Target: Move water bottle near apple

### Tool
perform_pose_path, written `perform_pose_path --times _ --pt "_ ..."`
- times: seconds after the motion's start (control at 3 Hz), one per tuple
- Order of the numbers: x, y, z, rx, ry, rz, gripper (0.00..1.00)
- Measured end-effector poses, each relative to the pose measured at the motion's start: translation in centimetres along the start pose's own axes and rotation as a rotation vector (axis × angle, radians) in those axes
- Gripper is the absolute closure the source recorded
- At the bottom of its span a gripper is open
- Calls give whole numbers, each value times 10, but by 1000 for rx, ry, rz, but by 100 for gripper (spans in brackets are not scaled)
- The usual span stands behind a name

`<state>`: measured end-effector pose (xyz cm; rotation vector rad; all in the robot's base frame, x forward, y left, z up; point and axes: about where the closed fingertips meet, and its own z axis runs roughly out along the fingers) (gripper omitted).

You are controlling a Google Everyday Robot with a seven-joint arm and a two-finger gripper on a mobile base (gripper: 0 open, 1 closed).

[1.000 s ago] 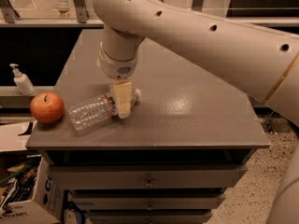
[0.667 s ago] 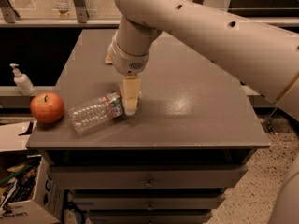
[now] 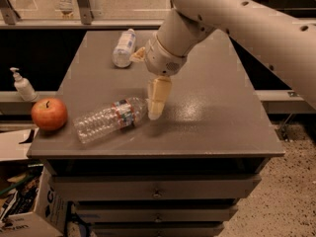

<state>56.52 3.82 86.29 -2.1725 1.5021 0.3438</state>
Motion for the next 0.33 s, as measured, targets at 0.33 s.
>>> perform_pose_path --times 0.33 --pt "4 4 -6 4 -17 18 0"
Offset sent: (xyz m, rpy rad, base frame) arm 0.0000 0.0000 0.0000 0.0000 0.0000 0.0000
